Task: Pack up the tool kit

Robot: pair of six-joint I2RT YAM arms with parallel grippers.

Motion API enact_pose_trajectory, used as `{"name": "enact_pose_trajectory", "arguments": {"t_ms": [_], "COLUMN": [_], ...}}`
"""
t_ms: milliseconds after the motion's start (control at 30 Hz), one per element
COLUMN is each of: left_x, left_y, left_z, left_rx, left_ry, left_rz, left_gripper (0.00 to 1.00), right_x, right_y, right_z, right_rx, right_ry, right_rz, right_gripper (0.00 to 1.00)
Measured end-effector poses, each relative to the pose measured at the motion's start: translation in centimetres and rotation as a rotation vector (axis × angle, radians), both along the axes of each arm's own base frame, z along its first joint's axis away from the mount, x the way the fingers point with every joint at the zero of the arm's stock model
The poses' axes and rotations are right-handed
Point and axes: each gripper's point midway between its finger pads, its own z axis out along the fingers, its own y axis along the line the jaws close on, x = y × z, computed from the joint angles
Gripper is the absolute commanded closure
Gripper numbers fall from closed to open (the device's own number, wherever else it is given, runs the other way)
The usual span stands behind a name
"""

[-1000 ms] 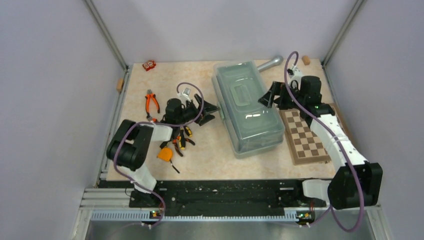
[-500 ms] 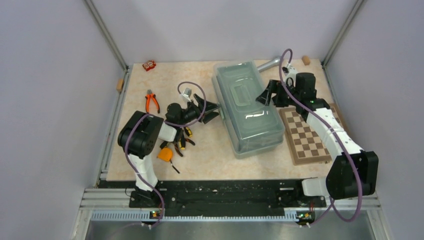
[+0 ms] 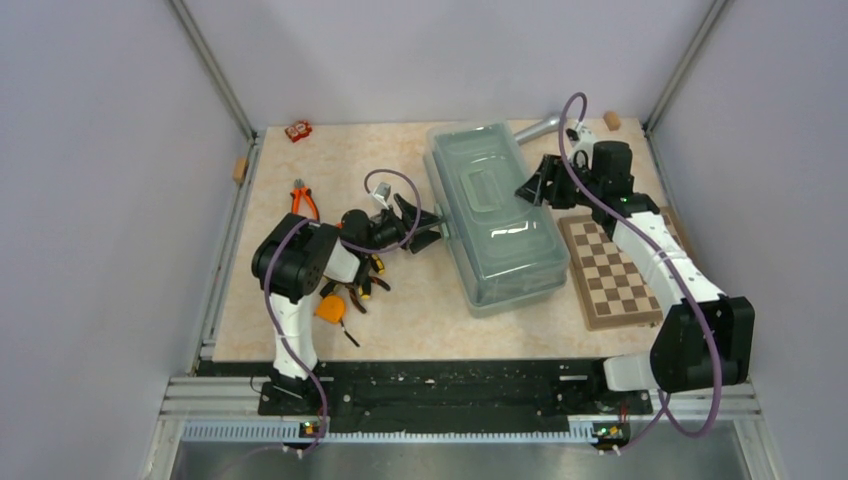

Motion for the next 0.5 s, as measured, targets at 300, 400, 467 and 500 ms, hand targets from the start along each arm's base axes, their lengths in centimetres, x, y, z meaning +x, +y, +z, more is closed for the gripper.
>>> {"name": "enact_pose_trajectory", "arguments": {"t_ms": [300,400,467,500], "left_x": [-0.4,-0.3,-0.2,-0.2], "left_y": [-0.4,-0.4,-0.4,-0.4], "left_z": [1.8,1.6,1.6,1.6], "left_rx": [-0.057,-0.071,-0.077,-0.078], "left_ry": [-0.042,-0.017,-0.01,-0.007], "left_rz": [-0.013,-0.009,-0.007,-0.007], "left_gripper": [0.17,0.21,0.24,0.26], "right_x": [0.7,0.9,1.1,1.2], "right_y": [0.1,0.2,0.2,0.2], "right_z": [0.1,0.2,0.2,0.3], "right_rx": [-0.007,-0.013,-0.018,-0.02], "right_ry": [-0.013,-0.026,-0.033,-0.038], "right_rz": [-0.008,-0.016,-0.021,-0.025], "right_gripper": [0.43,0.43,0.44,0.44]}}
